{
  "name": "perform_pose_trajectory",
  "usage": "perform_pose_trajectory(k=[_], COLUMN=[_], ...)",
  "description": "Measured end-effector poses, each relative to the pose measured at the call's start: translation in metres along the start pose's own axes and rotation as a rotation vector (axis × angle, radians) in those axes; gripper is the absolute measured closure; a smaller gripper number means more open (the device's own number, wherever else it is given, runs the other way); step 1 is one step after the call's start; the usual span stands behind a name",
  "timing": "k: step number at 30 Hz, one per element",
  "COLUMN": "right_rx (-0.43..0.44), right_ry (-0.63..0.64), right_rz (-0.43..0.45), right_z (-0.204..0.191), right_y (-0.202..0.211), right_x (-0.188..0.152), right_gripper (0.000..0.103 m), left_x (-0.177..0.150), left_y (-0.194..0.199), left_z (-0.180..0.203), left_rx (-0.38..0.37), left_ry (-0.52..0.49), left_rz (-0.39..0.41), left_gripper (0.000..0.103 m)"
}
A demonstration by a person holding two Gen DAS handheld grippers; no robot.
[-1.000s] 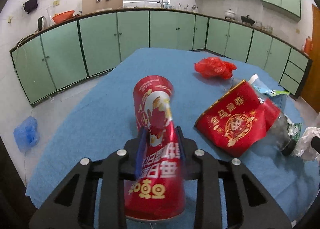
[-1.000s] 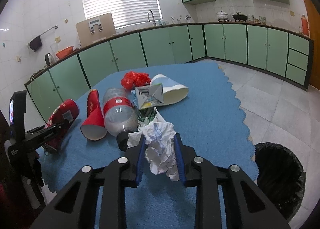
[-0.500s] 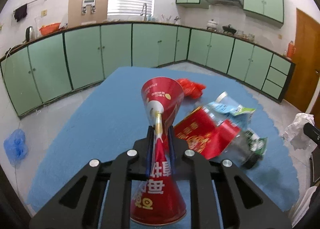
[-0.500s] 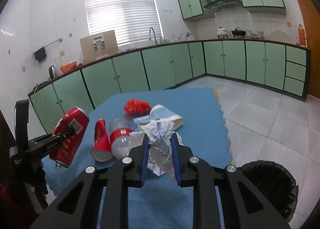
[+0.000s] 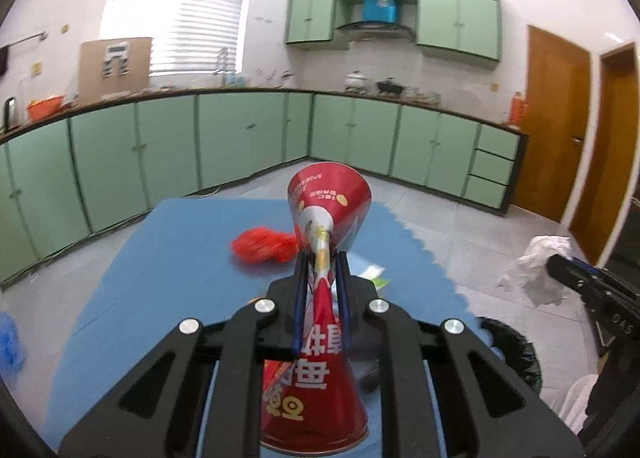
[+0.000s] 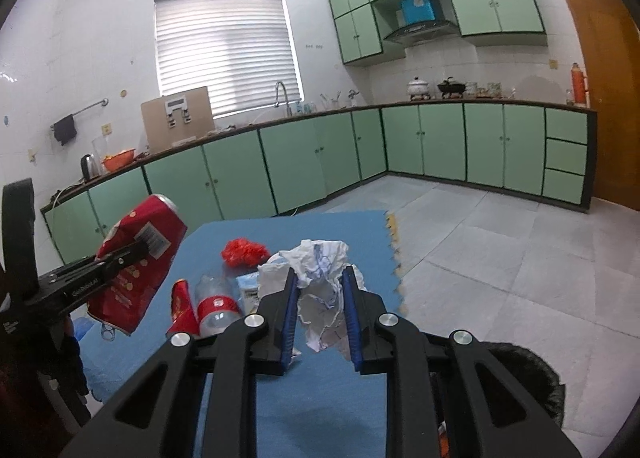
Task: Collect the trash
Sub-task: 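Carry the red can and tissue over the black bin and open both tools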
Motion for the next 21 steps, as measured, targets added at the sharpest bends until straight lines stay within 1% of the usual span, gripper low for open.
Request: perform_pose_trajectory(k=[6, 13, 17, 21], right_rx=[-0.064, -0.161, -0.217, -0.264], right_ry=[-0.019, -0.053, -0.068, -0.088], right_rz=[0.033, 0.046, 0.046, 0.035], right_z=[0.028, 0.070, 0.095, 0.116], right_y=[0.022, 0.048, 0.061, 0.071], right_x=[0.013, 0.020, 0.018, 0.011], right_gripper=[0.082, 0.082, 0.082, 0.082], left_x=[0.010, 0.003, -0.003, -0.015], left_y=[-0.007, -0.020, -0.028, -0.040], left_z=[0.066, 0.138, 0.167, 0.202], left_rx=[-0.122, -0.247, -0.294, -0.339], left_ry=[-0.041, -0.078, -0.100, -0.134], left_rz=[0.014, -0.009, -0.018, -0.037], left_gripper=[0.091, 0.091, 0.091, 0.091])
Point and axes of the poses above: each gripper's, at about its wrist camera, not at the fingertips, and y roughly against the way its jaws point, z to its right, x to its top, the point moved 9 cm from there along -y, roughly the way its jaws point, and after that the axes turned 6 degrees about x, right-handed, at the moved point
